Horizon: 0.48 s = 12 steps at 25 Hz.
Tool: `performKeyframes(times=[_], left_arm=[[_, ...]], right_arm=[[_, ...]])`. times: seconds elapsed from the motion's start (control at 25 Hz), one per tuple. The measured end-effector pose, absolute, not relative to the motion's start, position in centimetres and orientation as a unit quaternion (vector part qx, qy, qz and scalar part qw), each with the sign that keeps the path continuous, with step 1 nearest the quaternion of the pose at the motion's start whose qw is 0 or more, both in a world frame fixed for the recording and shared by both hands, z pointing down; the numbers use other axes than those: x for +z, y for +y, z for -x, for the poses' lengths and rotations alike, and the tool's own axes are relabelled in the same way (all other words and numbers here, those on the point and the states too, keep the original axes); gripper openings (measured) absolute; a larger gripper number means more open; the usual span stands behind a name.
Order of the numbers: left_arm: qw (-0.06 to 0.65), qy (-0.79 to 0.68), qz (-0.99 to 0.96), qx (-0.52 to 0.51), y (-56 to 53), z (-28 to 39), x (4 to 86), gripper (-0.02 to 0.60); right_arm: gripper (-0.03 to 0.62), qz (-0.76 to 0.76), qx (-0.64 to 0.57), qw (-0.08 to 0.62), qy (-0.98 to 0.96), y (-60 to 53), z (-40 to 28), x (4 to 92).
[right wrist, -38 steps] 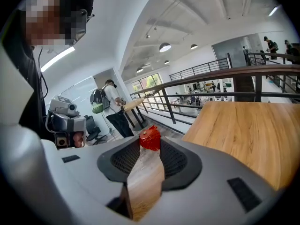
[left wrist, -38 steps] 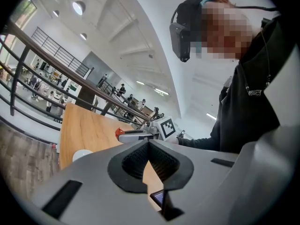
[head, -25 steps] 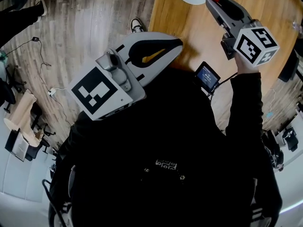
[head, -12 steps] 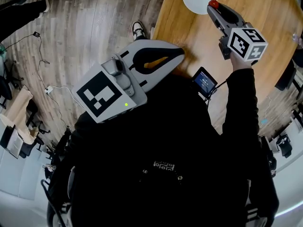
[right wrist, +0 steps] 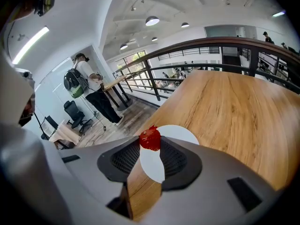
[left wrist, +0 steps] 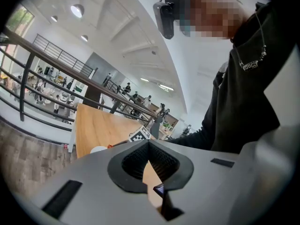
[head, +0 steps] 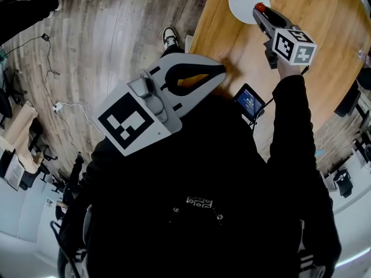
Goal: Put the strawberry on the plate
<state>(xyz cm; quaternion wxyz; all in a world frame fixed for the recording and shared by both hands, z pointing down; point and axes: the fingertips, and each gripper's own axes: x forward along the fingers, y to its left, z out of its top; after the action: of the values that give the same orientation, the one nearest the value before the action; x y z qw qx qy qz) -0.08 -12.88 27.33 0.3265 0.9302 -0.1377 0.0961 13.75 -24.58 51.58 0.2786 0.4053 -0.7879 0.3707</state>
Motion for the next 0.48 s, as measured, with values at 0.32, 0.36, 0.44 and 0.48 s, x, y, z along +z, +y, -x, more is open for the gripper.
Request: performKeyframes(times=[0.32,0.36,0.44,0.48], left_arm=[[0.335,-0.15,-0.925,0.097,-14.0,0.1,27.2,-0.002],[0.336,-0.152,-0.924,0.097,-14.1,0.1,27.2,-0.002],[0.336,-0.155,-0.924,0.098,-14.3,0.2,27.1,-0.002],[0.337,-0.157,-0.923,0.098,-14.4,0.2,27.0,-0.002]], right_arm=[[0.144,-0.411,0.369,0.329,-0.766,-25.8,-14.7,55.3],[0.144,-0.41,0.366,0.338,-0.764,-25.8,-14.9,55.7],[0.144,-0.411,0.363,0.355,-0.757,-25.7,-15.3,56.6],[0.144,-0.413,0.362,0.362,-0.753,-25.6,-15.7,57.0]])
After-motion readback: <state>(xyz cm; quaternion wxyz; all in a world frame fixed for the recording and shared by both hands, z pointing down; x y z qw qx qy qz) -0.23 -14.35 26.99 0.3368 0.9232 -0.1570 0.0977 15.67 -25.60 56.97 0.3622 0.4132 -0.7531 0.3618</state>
